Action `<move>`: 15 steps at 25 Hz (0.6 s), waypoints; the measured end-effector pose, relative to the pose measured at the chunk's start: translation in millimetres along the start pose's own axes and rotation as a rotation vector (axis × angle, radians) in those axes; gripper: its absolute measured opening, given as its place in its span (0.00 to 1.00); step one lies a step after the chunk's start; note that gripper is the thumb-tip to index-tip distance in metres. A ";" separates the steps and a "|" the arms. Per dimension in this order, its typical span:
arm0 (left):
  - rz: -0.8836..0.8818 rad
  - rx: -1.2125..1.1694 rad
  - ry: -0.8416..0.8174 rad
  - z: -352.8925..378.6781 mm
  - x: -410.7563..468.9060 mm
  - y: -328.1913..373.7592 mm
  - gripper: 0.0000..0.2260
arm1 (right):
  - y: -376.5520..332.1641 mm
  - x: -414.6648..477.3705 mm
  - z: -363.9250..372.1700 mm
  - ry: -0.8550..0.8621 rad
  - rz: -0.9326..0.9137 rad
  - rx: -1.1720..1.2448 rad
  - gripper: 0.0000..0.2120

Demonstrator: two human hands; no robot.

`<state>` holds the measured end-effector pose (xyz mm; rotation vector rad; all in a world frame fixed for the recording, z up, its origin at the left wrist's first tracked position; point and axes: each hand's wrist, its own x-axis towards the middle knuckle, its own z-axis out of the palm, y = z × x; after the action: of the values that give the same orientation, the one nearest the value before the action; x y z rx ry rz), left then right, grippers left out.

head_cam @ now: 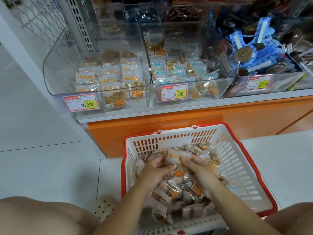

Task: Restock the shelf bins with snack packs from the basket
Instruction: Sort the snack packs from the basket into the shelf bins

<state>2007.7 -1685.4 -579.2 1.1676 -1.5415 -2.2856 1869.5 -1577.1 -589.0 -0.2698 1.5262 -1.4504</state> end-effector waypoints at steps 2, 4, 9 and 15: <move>0.008 0.004 0.000 -2.2 -0.9 1.1 0.14 | -3.2 -3.5 1.8 0.008 0.016 0.006 0.13; 0.014 0.003 -0.011 -3.7 -2.4 2.4 0.15 | -5.3 -6.9 3.7 -0.013 0.037 0.010 0.16; 0.092 0.092 -0.003 -10.2 -22.2 30.3 0.19 | -42.9 -18.6 10.3 0.021 -0.038 -0.098 0.12; 0.605 0.441 0.160 -42.6 -78.5 160.4 0.20 | -209.4 -53.2 91.4 -0.186 -0.505 -0.940 0.11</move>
<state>2044.1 -1750.2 -411.4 0.7748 -2.0405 -1.4803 1871.4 -1652.5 -366.8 -1.3853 1.9697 -0.9059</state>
